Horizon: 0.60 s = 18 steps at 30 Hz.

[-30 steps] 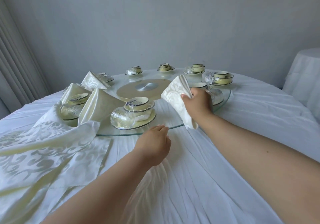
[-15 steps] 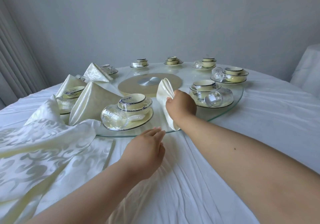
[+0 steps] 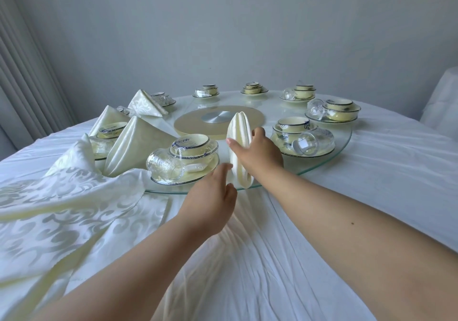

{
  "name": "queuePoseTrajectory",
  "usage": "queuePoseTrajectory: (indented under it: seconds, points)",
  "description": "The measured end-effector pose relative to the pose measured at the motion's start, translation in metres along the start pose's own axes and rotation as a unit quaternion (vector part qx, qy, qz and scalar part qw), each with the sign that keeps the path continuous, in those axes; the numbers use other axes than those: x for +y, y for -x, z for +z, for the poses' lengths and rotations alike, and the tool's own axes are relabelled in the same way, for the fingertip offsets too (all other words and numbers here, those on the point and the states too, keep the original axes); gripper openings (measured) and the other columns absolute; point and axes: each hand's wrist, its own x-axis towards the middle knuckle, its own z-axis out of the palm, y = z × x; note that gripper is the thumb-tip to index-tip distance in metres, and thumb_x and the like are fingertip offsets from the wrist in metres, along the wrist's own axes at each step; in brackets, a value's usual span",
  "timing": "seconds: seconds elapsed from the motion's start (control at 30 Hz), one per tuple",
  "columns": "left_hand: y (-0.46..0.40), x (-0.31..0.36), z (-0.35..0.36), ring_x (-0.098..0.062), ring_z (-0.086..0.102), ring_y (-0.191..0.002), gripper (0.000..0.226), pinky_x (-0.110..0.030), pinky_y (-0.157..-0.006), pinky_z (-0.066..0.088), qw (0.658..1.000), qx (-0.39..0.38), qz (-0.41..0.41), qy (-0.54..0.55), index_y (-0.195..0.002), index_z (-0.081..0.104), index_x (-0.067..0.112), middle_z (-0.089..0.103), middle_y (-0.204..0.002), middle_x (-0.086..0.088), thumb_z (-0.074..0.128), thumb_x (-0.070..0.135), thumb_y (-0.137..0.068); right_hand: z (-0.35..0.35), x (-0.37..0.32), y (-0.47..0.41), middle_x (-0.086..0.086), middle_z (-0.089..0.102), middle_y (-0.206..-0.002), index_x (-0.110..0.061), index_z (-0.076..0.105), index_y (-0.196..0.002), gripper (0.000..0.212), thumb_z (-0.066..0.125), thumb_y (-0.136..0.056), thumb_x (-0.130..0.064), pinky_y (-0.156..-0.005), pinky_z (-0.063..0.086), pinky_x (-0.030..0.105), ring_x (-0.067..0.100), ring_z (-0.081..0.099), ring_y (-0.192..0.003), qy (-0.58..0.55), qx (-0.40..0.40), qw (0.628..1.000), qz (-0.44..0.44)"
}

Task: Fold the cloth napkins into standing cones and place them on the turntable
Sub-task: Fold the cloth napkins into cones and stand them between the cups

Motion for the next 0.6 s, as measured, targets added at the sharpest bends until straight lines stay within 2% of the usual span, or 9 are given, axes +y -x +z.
queuePoseTrajectory:
  seconds: [0.07, 0.13, 0.2, 0.27, 0.37, 0.4, 0.47, 0.53, 0.6]
  points:
    - [-0.007, 0.003, 0.002, -0.019, 0.051, -0.116, 0.042, -0.026, -0.081, 0.036, 0.999, 0.018, -0.011, 0.031, -0.138, 0.038, 0.02, 0.054, -0.131, -0.005, 0.036, 0.018, -0.095, -0.006, 0.005, 0.003, 0.005, 0.062, -0.114, -0.015, 0.04, -0.126, 0.061, 0.035, -0.091, -0.064, -0.08, 0.043, 0.037, 0.029, 0.059, -0.104, -0.016, 0.003, 1.0, -0.001]
    - [-0.013, 0.006, 0.005, -0.019, 0.053, -0.102, 0.042, -0.026, -0.073, 0.033, 0.999, 0.026, -0.017, 0.044, -0.137, 0.039, 0.024, 0.054, -0.125, -0.005, 0.036, 0.019, -0.095, -0.009, 0.014, 0.005, 0.004, 0.059, -0.122, -0.019, 0.039, -0.131, 0.056, 0.025, -0.095, -0.06, -0.083, 0.04, 0.037, 0.028, 0.056, -0.11, -0.04, -0.009, 0.999, -0.018]
    - [-0.017, 0.009, 0.008, -0.019, 0.052, -0.095, 0.043, -0.027, -0.07, 0.033, 0.999, 0.03, -0.019, 0.042, -0.137, 0.041, 0.029, 0.051, -0.121, -0.003, 0.036, 0.02, -0.096, -0.01, 0.023, 0.011, 0.003, 0.056, -0.127, -0.023, 0.039, -0.132, 0.048, 0.024, -0.098, -0.053, -0.083, 0.039, 0.036, 0.026, 0.055, -0.111, -0.057, -0.003, 0.997, -0.056]
    - [-0.022, 0.011, 0.012, -0.02, 0.051, -0.099, 0.042, -0.026, -0.071, 0.032, 0.999, 0.036, -0.008, 0.012, -0.137, 0.043, 0.031, 0.05, -0.116, -0.003, 0.036, 0.023, -0.096, -0.011, 0.028, 0.017, 0.003, 0.054, -0.126, -0.026, 0.042, -0.131, 0.044, 0.024, -0.099, -0.051, -0.082, 0.04, 0.035, 0.025, 0.054, -0.11, -0.057, 0.023, 0.993, -0.104]
    - [-0.03, 0.013, 0.019, -0.027, 0.051, -0.097, 0.033, -0.03, -0.073, 0.035, 0.998, 0.047, -0.008, -0.037, -0.125, 0.051, 0.023, 0.051, -0.098, -0.008, 0.035, 0.028, -0.097, -0.011, 0.029, 0.022, 0.002, 0.052, -0.115, -0.028, 0.05, -0.124, 0.066, 0.01, -0.086, -0.064, -0.081, 0.04, 0.033, 0.023, 0.052, -0.107, -0.047, 0.022, 0.989, -0.14]
    - [-0.033, 0.014, 0.021, -0.029, 0.051, -0.094, 0.029, -0.033, -0.072, 0.035, 0.998, 0.051, -0.023, -0.041, -0.115, 0.052, 0.017, 0.05, -0.092, -0.009, 0.033, 0.03, -0.097, -0.011, 0.028, 0.022, 0.003, 0.052, -0.113, -0.027, 0.052, -0.122, 0.069, 0.008, -0.084, -0.064, -0.082, 0.04, 0.032, 0.023, 0.051, -0.108, -0.044, 0.016, 0.99, -0.137]
    - [-0.038, 0.014, 0.023, -0.031, 0.05, -0.09, 0.025, -0.035, -0.069, 0.032, 0.996, 0.056, -0.056, -0.037, -0.095, 0.046, 0.011, 0.047, -0.085, -0.009, 0.031, 0.032, -0.098, -0.011, 0.026, 0.021, 0.006, 0.053, -0.112, -0.023, 0.056, -0.119, 0.06, 0.015, -0.092, -0.059, -0.085, 0.038, 0.033, 0.026, 0.05, -0.11, -0.031, 0.018, 0.992, -0.125]
    - [-0.04, 0.014, 0.025, -0.031, 0.051, -0.089, 0.028, -0.035, -0.068, 0.032, 0.995, 0.057, -0.076, -0.02, -0.091, 0.045, 0.01, 0.049, -0.086, -0.011, 0.029, 0.032, -0.098, -0.012, 0.025, 0.02, 0.009, 0.053, -0.112, -0.017, 0.057, -0.114, 0.052, 0.02, -0.099, -0.05, -0.088, 0.037, 0.034, 0.029, 0.049, -0.111, -0.02, 0.032, 0.994, -0.101]
    - [-0.042, 0.013, 0.025, -0.031, 0.051, -0.091, 0.033, -0.036, -0.071, 0.035, 0.995, 0.056, -0.082, -0.002, -0.093, 0.049, 0.008, 0.054, -0.09, -0.014, 0.028, 0.033, -0.099, -0.011, 0.026, 0.017, 0.009, 0.052, -0.116, -0.018, 0.059, -0.117, 0.057, 0.016, -0.099, -0.05, -0.093, 0.036, 0.034, 0.028, 0.047, -0.116, -0.05, 0.012, 0.996, -0.077]
